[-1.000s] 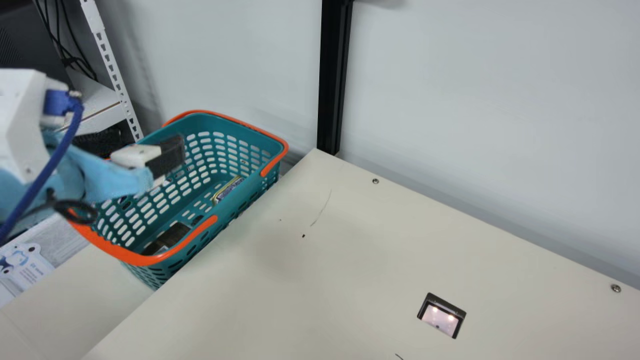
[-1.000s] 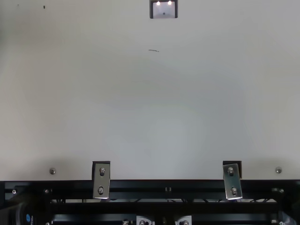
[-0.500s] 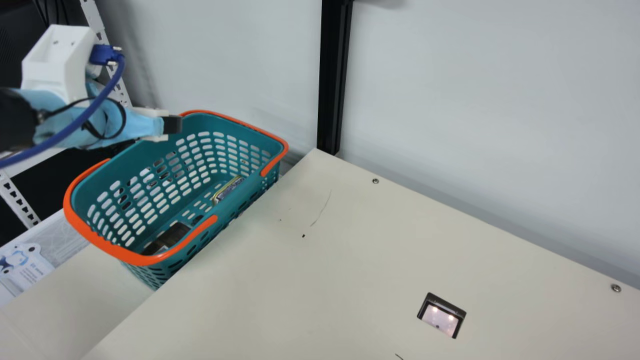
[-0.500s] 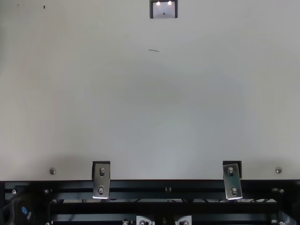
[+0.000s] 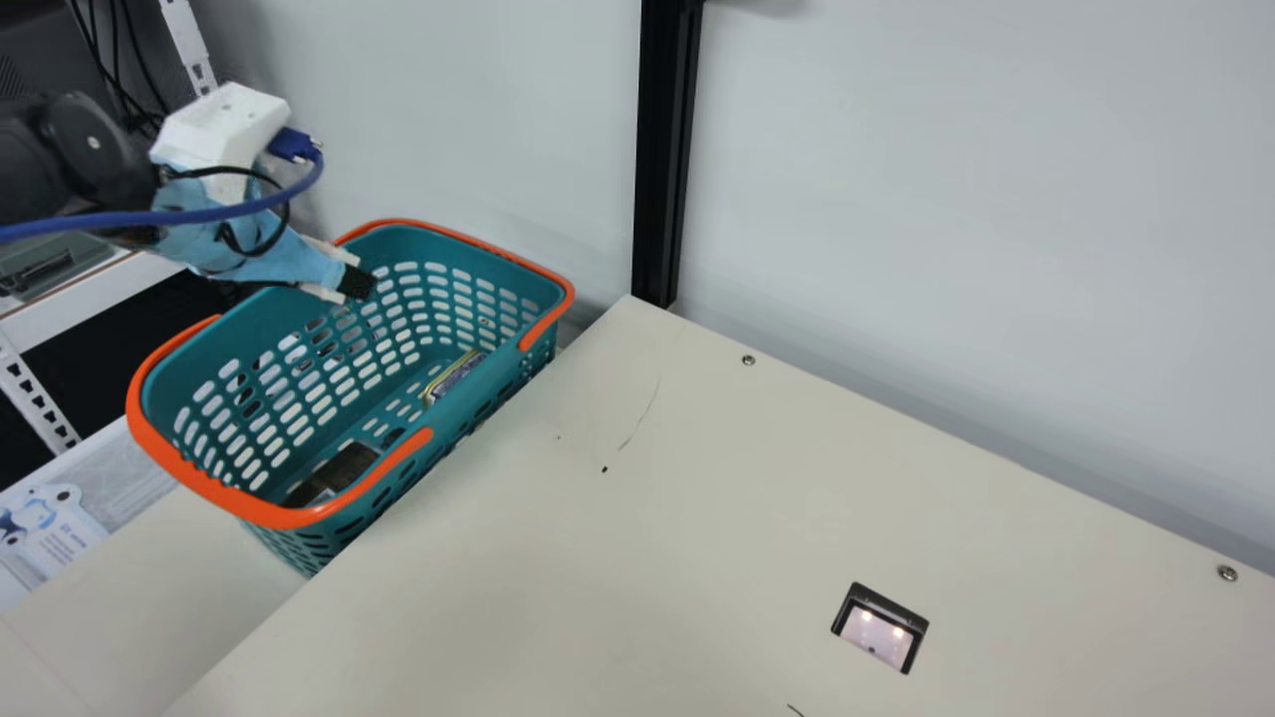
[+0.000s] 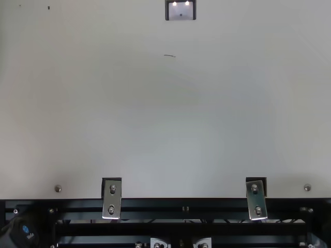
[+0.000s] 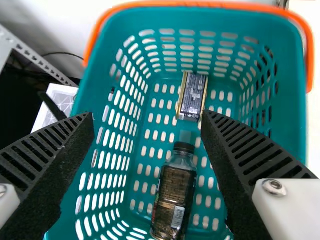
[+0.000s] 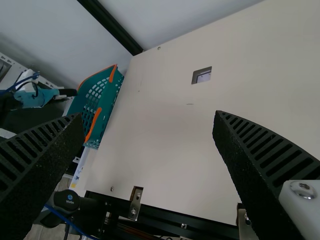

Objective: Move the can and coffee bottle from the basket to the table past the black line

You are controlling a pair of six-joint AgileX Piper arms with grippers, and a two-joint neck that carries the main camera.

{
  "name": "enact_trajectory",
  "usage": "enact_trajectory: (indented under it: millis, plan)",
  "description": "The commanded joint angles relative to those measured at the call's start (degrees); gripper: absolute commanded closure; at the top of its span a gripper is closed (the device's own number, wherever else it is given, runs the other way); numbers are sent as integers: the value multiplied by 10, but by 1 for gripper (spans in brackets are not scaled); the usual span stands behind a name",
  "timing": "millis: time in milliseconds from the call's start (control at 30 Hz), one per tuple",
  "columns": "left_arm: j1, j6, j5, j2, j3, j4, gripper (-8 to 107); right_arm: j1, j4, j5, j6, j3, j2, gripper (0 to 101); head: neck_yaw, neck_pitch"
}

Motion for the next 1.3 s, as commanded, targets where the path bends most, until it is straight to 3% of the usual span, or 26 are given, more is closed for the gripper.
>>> enact_trajectory:
  millis: [0, 267, 467, 867, 1267]
  plan:
    - [2, 60, 5, 34, -10, -16, 9, 0, 0, 0, 0, 0, 0, 0, 6, -18]
    - [4, 170, 20, 127, -49, -80, 9, 0, 0, 0, 0, 0, 0, 0, 6, -18]
    - [-4, 192, 29, 205, -93, -95, 9, 0, 0, 0, 0, 0, 0, 0, 6, -18]
    - [-40, 129, 46, 348, -211, -59, 9, 0, 0, 0, 0, 0, 0, 0, 6, -18]
    - [-68, 41, 58, 446, -314, -14, 9, 0, 0, 0, 0, 0, 0, 0, 6, -18]
